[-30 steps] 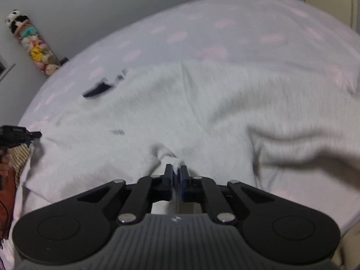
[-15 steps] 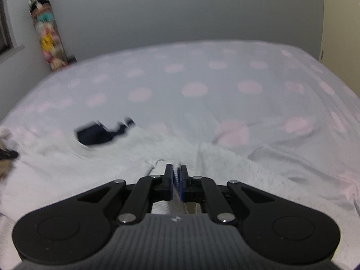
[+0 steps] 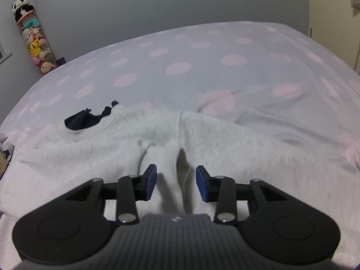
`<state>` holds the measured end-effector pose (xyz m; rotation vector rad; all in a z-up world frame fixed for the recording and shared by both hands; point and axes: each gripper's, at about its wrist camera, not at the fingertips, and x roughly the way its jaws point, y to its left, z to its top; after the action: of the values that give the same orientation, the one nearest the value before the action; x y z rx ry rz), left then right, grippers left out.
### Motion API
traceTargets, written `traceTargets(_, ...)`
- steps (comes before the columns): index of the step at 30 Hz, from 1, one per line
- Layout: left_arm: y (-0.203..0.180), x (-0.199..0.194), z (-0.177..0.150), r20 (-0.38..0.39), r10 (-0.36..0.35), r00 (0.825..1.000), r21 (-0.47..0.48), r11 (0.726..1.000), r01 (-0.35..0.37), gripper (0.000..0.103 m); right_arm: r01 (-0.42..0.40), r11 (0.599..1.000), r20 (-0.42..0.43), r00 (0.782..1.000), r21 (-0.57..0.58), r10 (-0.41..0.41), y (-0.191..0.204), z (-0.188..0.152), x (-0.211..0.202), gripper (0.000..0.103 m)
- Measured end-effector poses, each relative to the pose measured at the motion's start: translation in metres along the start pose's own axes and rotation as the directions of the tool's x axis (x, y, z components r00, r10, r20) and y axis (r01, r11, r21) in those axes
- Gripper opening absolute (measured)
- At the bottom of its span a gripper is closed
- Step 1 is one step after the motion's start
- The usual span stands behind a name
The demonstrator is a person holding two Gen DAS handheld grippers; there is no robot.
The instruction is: Fold clothes
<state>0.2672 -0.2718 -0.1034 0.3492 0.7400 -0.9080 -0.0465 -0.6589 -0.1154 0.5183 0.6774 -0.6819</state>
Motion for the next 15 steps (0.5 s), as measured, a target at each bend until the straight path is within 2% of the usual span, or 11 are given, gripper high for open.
traceTargets(2,-0.014,-0.010,-0.016,-0.008,-0.007,1.000,0.077,0.997,0.008,0.047,-0.008,1.000,-0.008,1.000,0.011,0.008,-0.001,-0.005,-0.003,0.045)
traceTargets(5,-0.038,-0.009,-0.036,-0.045,0.018,0.999,0.216,0.976,-0.008,0.048,-0.019,0.999,-0.019,1.000,0.027,0.019,-0.004,-0.013,-0.007,0.046)
traceTargets(8,-0.056,0.001,-0.050,-0.060,0.061,0.996,0.307,0.951,-0.040,0.048,-0.030,0.999,-0.029,0.999,0.043,0.031,-0.006,-0.020,-0.010,0.046)
traceTargets(15,-0.078,0.029,-0.055,0.010,0.196,0.981,0.335,0.923,-0.188,0.043,-0.046,0.996,-0.021,0.999,0.070,0.048,-0.003,-0.020,-0.004,0.051)
